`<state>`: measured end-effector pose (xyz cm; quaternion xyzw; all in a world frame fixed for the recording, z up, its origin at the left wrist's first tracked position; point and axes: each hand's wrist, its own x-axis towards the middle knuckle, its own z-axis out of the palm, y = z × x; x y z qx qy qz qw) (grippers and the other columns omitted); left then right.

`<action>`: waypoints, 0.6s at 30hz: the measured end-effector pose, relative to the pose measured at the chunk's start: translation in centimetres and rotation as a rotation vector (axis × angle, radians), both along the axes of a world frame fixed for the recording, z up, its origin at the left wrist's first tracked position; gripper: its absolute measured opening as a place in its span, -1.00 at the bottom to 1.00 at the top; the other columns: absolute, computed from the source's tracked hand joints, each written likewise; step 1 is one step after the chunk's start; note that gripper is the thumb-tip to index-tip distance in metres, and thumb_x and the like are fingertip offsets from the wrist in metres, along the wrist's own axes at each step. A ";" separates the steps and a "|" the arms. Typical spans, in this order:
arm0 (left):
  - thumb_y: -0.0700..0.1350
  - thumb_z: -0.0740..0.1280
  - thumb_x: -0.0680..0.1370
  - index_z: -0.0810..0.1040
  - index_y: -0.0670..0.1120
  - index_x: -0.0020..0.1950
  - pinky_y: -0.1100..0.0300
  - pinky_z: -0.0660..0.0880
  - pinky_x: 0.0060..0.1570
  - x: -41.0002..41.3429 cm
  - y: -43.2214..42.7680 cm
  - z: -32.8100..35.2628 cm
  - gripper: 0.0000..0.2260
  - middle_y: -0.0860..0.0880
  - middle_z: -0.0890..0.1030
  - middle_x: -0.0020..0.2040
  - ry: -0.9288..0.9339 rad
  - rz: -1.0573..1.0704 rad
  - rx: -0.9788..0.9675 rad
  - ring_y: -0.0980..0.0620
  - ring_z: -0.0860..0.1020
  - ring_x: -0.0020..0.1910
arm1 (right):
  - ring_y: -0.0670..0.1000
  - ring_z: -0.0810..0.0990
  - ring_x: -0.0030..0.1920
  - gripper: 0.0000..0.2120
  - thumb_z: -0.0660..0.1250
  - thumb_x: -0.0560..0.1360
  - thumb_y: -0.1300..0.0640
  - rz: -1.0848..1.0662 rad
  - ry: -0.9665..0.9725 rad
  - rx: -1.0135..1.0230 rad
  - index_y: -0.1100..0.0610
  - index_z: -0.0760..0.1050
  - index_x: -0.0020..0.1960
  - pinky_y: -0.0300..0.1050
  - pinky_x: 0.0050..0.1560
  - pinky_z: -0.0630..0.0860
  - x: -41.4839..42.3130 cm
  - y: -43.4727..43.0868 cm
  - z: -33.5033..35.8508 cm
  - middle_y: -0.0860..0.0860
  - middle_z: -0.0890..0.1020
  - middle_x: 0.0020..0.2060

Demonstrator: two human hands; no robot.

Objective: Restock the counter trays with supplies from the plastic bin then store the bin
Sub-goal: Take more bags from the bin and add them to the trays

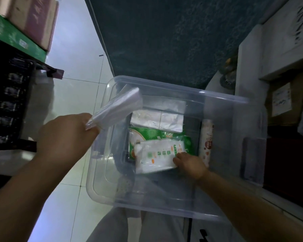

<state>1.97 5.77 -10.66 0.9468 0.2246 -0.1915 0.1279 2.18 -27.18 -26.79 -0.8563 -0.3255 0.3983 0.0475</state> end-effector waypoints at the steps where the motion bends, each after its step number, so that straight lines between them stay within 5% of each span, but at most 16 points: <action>1: 0.00 0.27 0.49 0.56 -0.02 -0.22 0.03 0.52 -0.19 0.0 -0.1 0.4 -0.84 0.01 0.48 -0.44 -0.011 -0.018 0.010 -0.14 0.53 -0.36 | 0.13 0.54 -0.01 -0.77 0.14 0.59 0.08 -0.002 0.089 -0.057 0.21 0.45 0.07 -0.03 -0.10 0.49 -0.3 -0.4 0.1 0.18 0.56 0.05; 5: 0.03 0.27 0.48 0.56 -0.02 -0.23 0.07 0.51 -0.24 0.0 -0.4 1.1 -0.83 0.03 0.47 -0.46 -0.039 -0.010 0.002 -0.14 0.52 -0.38 | 0.12 0.58 -0.07 -0.72 0.23 0.53 -0.03 0.017 0.054 -0.048 0.18 0.51 0.00 -0.10 -0.17 0.45 0.8 0.2 0.4 0.13 0.60 -0.01; 9: 0.03 0.28 0.49 0.56 -0.02 -0.22 0.13 0.42 -0.30 0.1 -0.6 0.6 -0.82 0.02 0.48 -0.45 -0.050 0.015 0.009 -0.12 0.51 -0.38 | 0.18 0.58 -0.24 -0.90 0.37 0.43 0.20 -0.140 -0.257 0.185 0.26 0.57 -0.17 -0.06 -0.35 0.48 3.6 3.6 -1.0 0.18 0.62 -0.23; 12: 0.02 0.25 0.50 0.56 -0.02 -0.22 0.19 0.29 -0.36 0.3 -0.7 -0.3 -0.82 0.06 0.45 -0.47 -0.043 0.029 0.025 -0.04 0.44 -0.42 | 0.24 0.54 0.08 -0.68 0.43 0.34 0.28 -0.185 -0.341 0.186 0.28 0.52 0.08 0.05 0.01 0.52 6.1 6.5 -3.3 0.25 0.59 0.06; 14: 0.03 0.25 0.51 0.56 -0.03 -0.22 0.18 0.28 -0.36 0.4 -0.6 -0.8 -0.81 0.06 0.42 -0.48 -0.055 0.027 0.052 -0.07 0.43 -0.42 | 0.22 0.36 0.34 -0.45 0.42 0.37 0.24 -0.147 -0.320 0.106 0.26 0.35 0.32 0.05 0.34 0.31 7.5 7.3 -5.2 0.24 0.42 0.33; 18: 0.06 0.25 0.50 0.54 -0.02 -0.22 0.18 0.29 -0.38 0.8 -0.3 -1.4 -0.79 0.00 0.47 -0.45 -0.086 0.006 0.078 -0.13 0.45 -0.39 | 0.17 0.29 0.40 -0.37 0.38 0.45 0.15 -0.058 -0.356 0.038 0.17 0.20 0.43 0.04 0.39 0.24 9.5 7.5 -7.5 0.18 0.33 0.42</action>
